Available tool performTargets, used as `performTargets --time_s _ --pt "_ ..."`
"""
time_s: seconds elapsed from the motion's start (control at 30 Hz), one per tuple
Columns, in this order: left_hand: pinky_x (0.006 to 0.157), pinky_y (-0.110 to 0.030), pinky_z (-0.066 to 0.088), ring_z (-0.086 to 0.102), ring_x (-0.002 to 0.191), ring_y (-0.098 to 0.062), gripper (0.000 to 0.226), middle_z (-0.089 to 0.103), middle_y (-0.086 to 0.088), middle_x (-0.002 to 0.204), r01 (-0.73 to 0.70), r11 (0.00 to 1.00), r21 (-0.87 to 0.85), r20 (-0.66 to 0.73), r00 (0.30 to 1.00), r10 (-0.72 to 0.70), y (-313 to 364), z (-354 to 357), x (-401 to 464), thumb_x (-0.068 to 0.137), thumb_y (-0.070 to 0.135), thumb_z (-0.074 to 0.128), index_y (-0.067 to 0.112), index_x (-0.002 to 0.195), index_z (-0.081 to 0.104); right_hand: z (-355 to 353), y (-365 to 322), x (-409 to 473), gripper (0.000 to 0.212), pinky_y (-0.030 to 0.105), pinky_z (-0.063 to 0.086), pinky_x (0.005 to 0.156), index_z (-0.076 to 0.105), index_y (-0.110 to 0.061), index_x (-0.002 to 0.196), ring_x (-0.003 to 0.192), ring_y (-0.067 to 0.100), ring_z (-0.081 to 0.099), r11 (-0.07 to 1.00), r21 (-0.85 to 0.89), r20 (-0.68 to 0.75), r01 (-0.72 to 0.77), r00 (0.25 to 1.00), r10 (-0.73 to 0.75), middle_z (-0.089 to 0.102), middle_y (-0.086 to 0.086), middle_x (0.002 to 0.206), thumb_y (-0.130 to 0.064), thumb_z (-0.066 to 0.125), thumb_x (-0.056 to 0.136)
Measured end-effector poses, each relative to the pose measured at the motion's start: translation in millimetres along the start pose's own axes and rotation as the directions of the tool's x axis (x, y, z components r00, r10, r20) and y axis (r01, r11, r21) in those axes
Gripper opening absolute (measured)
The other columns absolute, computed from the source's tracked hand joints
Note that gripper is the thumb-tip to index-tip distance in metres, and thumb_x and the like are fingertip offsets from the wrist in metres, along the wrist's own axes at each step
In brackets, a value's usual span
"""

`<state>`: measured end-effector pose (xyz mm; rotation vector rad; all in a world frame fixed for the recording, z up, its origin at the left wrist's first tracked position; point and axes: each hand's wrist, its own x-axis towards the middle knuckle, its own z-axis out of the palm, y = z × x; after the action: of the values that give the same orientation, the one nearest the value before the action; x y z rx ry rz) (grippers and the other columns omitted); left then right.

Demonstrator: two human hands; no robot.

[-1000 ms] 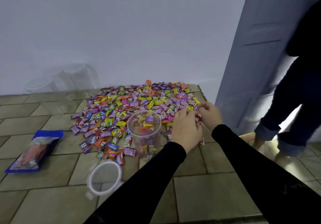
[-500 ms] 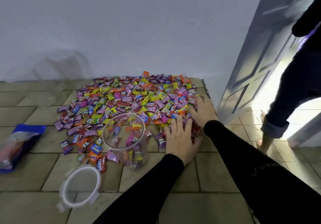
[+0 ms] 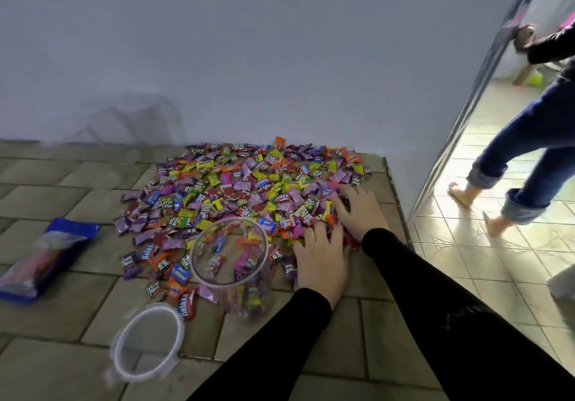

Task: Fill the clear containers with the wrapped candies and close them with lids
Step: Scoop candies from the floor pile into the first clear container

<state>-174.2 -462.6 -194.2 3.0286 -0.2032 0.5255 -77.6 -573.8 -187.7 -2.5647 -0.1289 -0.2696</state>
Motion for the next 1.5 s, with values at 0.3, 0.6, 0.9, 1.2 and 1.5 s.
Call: performTargets --time_s 0.3,0.6,0.9,1.2,1.5 --pt "0.057 -0.034 0.044 0.057 0.075 -0.025 0.030 0.059 -0.005 0.086 0.068 0.996 -0.057 0.008 0.998 -0.068 -0.4 -8.4 0.6 0.073 0.037 0.076 0.021 0.094 0.063 -8.8 -17.0 -3.6 0.032 0.025 0.036 0.061 0.063 -0.016 0.109 0.069 0.015 0.054 0.986 0.161 -0.055 -0.038 0.997 0.048 0.064 0.001 0.082 -0.040 0.045 0.099" --pt "0.054 -0.031 0.043 0.057 0.068 -0.024 0.045 0.057 -0.005 0.084 0.091 0.983 -0.162 -0.038 0.994 -0.098 -7.8 -19.7 1.5 0.068 0.021 0.082 0.018 0.096 0.047 -8.8 -28.7 -8.6 0.032 0.012 0.032 0.053 0.063 -0.015 0.090 0.061 0.000 0.048 0.900 0.410 -0.117 -0.147 0.970 0.212 0.058 -0.006 0.073 -0.040 0.044 0.099" --pt "0.067 -0.039 0.048 0.061 0.084 -0.028 0.040 0.056 -0.009 0.105 0.068 0.958 -0.279 0.017 0.998 -0.066 -15.4 -32.8 0.4 0.089 0.009 0.031 0.013 0.120 0.056 -11.9 -39.8 -20.8 0.040 0.011 0.030 0.048 0.053 -0.011 0.070 0.055 0.007 0.037 0.795 0.579 -0.218 -0.179 0.906 0.363 0.045 -0.004 0.061 -0.036 0.044 0.100" --pt "0.088 -0.040 0.040 0.048 0.110 -0.032 0.043 0.039 -0.014 0.131 0.069 0.938 -0.340 0.069 0.996 -0.048 -15.3 -45.2 -2.4 0.098 0.006 0.037 0.010 0.141 0.035 -21.6 -38.0 -36.1 0.038 0.023 0.032 0.056 0.056 -0.010 0.076 0.056 0.006 0.039 0.763 0.608 -0.295 -0.217 0.831 0.472 0.044 -0.006 0.061 -0.037 0.042 0.100" --pt "0.078 -0.036 0.044 0.052 0.099 -0.033 0.037 0.047 -0.016 0.118 0.015 0.929 -0.369 0.038 0.999 -0.001 -14.3 -52.8 -7.5 0.095 -0.001 0.039 0.005 0.131 0.045 -27.6 -42.8 -58.6 0.043 0.028 0.038 0.062 0.059 -0.008 0.081 0.065 0.013 0.046 0.698 0.679 -0.286 -0.228 0.793 0.538 0.050 -0.001 0.069 -0.042 0.040 0.099"
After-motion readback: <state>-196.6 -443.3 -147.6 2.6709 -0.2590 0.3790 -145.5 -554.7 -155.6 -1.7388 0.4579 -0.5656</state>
